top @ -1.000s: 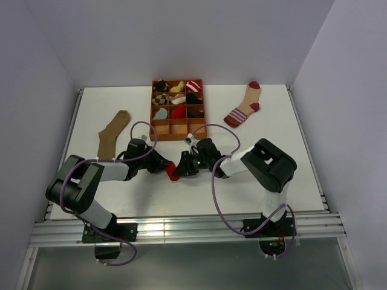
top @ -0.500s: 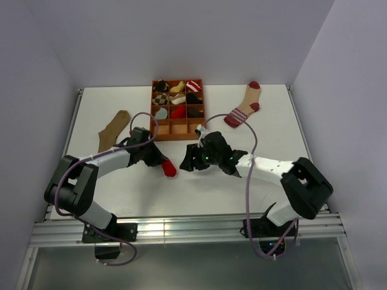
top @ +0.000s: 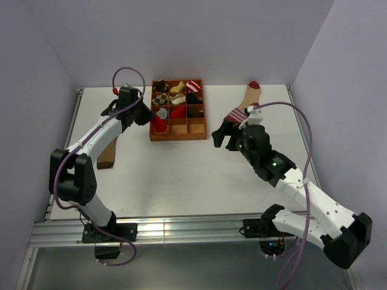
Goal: Roll the socks
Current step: Pick up the sock at the center of the board.
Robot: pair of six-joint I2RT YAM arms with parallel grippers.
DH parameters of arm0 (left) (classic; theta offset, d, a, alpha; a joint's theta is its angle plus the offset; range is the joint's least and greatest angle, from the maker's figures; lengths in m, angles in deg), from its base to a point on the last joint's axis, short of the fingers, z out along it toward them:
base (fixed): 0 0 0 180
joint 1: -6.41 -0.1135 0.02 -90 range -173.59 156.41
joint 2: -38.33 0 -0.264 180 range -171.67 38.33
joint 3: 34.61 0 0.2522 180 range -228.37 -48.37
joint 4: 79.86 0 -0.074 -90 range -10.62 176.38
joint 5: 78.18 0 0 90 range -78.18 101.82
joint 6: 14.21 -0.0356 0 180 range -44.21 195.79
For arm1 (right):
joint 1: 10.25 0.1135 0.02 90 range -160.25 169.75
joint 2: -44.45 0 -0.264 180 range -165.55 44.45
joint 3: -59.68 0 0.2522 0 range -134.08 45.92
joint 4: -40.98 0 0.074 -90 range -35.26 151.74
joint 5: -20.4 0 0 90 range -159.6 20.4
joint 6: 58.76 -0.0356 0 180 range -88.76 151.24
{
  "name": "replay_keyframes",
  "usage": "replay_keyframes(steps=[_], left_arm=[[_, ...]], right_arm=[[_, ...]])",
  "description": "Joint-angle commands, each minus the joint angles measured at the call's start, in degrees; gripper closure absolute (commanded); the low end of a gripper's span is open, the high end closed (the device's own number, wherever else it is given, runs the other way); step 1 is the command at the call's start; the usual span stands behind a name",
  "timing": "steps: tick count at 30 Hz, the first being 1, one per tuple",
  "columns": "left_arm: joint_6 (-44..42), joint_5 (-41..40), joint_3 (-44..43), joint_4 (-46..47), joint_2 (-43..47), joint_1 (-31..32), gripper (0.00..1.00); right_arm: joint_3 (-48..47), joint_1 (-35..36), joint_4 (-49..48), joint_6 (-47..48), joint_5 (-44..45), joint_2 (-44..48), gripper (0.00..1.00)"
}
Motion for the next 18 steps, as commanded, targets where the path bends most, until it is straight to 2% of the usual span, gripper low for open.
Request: replay_keyframes(steps=[1,2,7,18], left_arm=[[-2.01,-3.8,-6.19,-2.16,-4.34,-1.17,1.0],[-2.19,-5.04,-7.26,-2.08,-5.22,-1.18,1.0],[-2.63,-8.74,-11.66,-1.82,-10.32,-1.26,1.0],[-0.87,-11.2,-11.05,6.18,-15.68,-1.0,1.0]], right_arm=[[-3.23,-0.48,5.43,1.7,15.16,5.98,0.0],[-3.31,-0.48,5.78,1.88,18.14,7.91,0.0],[-2.61,-0.74,7.27,4.87,19.93,10.74,0.0],[-0.59,-1.18,8.33,5.57,18.78,10.39,0.0]])
